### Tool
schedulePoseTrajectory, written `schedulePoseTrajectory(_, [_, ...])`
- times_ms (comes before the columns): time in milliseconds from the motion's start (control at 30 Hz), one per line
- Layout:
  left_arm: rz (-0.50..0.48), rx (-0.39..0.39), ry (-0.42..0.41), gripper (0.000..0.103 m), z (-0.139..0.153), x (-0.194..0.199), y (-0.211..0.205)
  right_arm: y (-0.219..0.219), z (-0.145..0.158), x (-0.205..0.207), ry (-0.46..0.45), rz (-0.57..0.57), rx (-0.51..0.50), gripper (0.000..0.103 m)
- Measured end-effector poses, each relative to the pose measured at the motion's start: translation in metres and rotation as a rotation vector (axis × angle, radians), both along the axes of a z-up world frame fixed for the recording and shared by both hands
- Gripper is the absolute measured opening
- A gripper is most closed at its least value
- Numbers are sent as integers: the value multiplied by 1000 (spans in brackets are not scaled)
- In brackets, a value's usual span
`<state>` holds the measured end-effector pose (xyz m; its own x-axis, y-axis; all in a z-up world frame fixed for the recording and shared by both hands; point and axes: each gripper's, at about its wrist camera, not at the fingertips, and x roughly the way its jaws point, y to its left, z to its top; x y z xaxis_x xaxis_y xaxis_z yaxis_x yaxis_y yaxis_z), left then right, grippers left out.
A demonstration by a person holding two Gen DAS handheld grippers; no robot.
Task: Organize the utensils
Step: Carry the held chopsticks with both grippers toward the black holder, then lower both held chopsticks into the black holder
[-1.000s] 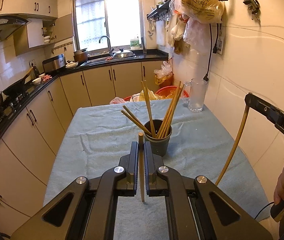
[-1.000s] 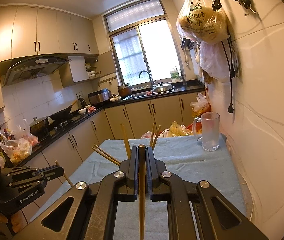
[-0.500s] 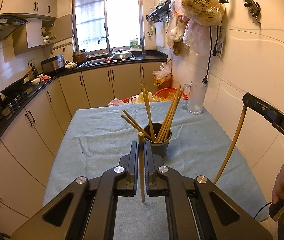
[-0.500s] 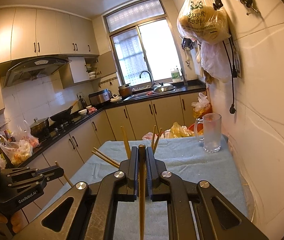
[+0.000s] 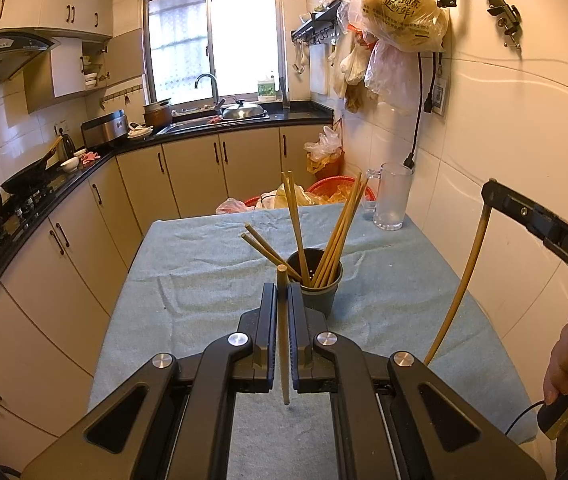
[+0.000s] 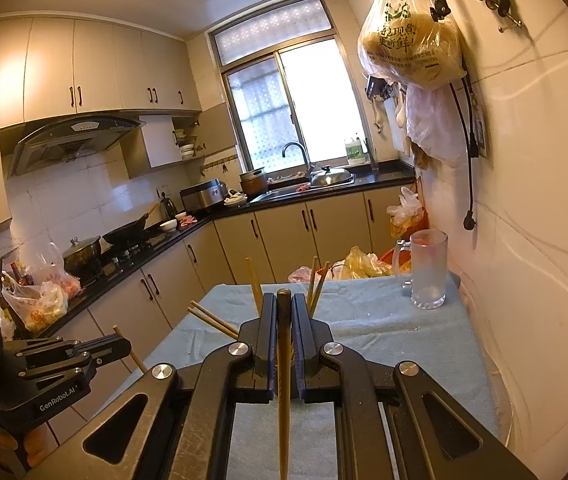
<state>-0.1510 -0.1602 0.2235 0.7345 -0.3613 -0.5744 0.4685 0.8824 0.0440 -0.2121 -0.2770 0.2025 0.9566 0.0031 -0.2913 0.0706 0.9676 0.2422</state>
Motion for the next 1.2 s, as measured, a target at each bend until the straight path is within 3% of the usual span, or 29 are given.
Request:
schedulePoseTrajectory(433, [-26, 13, 4, 5, 2, 2, 0, -1, 11, 2, -19, -8, -16, 8])
schedulePoseTrajectory(633, [-52, -26, 20, 5, 8, 5, 4, -4, 12, 5, -18, -7, -15, 8])
schedulePoseTrajectory(933, [-73, -147, 0, 5, 51, 12, 18, -13, 26, 15, -34, -21, -38, 8])
schedulePoseTrajectory(1200, [-71, -226, -85, 5, 88, 27, 6, -25, 47, 40, -69, -32, -15, 8])
